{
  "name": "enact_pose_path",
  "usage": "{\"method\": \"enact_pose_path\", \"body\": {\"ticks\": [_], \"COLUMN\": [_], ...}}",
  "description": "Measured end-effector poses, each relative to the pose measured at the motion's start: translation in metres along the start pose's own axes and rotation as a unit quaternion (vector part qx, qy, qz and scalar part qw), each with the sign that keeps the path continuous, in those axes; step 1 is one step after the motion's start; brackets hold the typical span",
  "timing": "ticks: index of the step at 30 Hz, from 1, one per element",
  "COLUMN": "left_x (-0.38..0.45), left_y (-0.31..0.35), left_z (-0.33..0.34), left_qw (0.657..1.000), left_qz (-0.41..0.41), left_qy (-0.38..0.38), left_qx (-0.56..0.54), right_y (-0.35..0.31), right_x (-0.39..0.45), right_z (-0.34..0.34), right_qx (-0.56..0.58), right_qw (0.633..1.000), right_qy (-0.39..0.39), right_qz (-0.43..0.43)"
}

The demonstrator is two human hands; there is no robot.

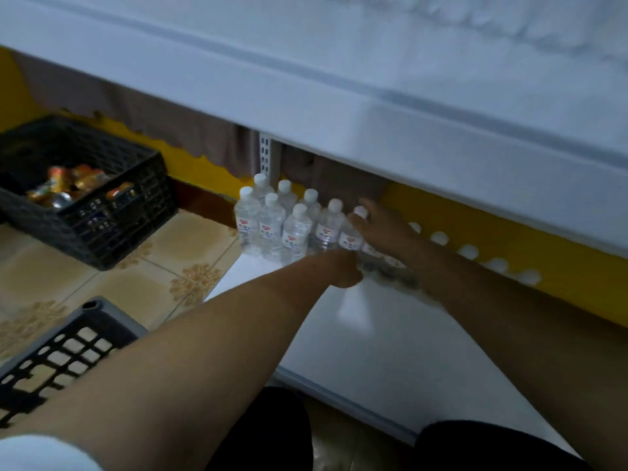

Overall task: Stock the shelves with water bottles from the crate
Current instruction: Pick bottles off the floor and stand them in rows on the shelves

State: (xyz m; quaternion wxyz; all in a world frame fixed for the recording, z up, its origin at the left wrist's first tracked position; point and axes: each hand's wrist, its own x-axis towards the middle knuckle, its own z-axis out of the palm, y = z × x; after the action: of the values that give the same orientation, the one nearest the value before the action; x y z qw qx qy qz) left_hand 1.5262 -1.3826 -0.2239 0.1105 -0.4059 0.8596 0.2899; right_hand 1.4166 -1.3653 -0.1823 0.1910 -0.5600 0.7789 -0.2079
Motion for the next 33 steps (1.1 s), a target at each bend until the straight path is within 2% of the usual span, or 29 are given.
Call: {"method": "enact_pose_path", "body": {"ticks": [2, 6, 9, 13, 16, 18, 21, 24, 26, 28, 31, 33], "left_x": [-0.018, -0.068, -0.112, -0.174, -0.226, -0.262, -0.316, -0.363, -0.382, -0.387, -0.377, -0.366], "left_y": [0.046, 0.154, 0.237, 0.341, 0.410, 0.447, 0.490, 0.509, 0.505, 0.490, 0.465, 0.453], "left_z": [0.009, 0.036, 0.053, 0.091, 0.145, 0.192, 0.262, 0.327, 0.370, 0.402, 0.430, 0.433], "left_qw": [0.998, 0.987, 0.976, 0.962, 0.943, 0.916, 0.862, 0.816, 0.795, 0.780, 0.766, 0.754], "left_qz": [0.067, 0.161, 0.216, 0.266, 0.301, 0.331, 0.382, 0.408, 0.414, 0.403, 0.365, 0.340], "left_qy": [0.014, -0.008, -0.027, -0.067, -0.125, -0.181, -0.254, -0.301, -0.334, -0.366, -0.414, -0.431], "left_qx": [-0.006, -0.020, -0.025, -0.002, 0.065, 0.135, 0.218, 0.276, 0.291, 0.310, 0.329, 0.360], "right_y": [0.019, 0.064, 0.093, 0.143, 0.185, 0.213, 0.255, 0.290, 0.309, 0.326, 0.344, 0.345], "right_x": [-0.034, -0.119, -0.191, -0.307, -0.413, -0.491, -0.604, -0.705, -0.761, -0.804, -0.839, -0.847], "right_z": [-0.036, -0.115, -0.177, -0.246, -0.279, -0.286, -0.270, -0.225, -0.177, -0.116, -0.025, 0.017], "right_qx": [-0.020, -0.066, -0.123, -0.161, -0.150, -0.150, -0.130, -0.048, -0.001, 0.040, 0.121, 0.149], "right_qw": [0.999, 0.993, 0.986, 0.970, 0.958, 0.948, 0.927, 0.901, 0.874, 0.845, 0.796, 0.782], "right_qy": [0.020, 0.035, 0.046, 0.064, 0.113, 0.121, 0.110, 0.120, 0.125, 0.094, 0.049, 0.033], "right_qz": [0.044, 0.091, 0.105, 0.172, 0.214, 0.255, 0.333, 0.414, 0.469, 0.525, 0.591, 0.604]}}
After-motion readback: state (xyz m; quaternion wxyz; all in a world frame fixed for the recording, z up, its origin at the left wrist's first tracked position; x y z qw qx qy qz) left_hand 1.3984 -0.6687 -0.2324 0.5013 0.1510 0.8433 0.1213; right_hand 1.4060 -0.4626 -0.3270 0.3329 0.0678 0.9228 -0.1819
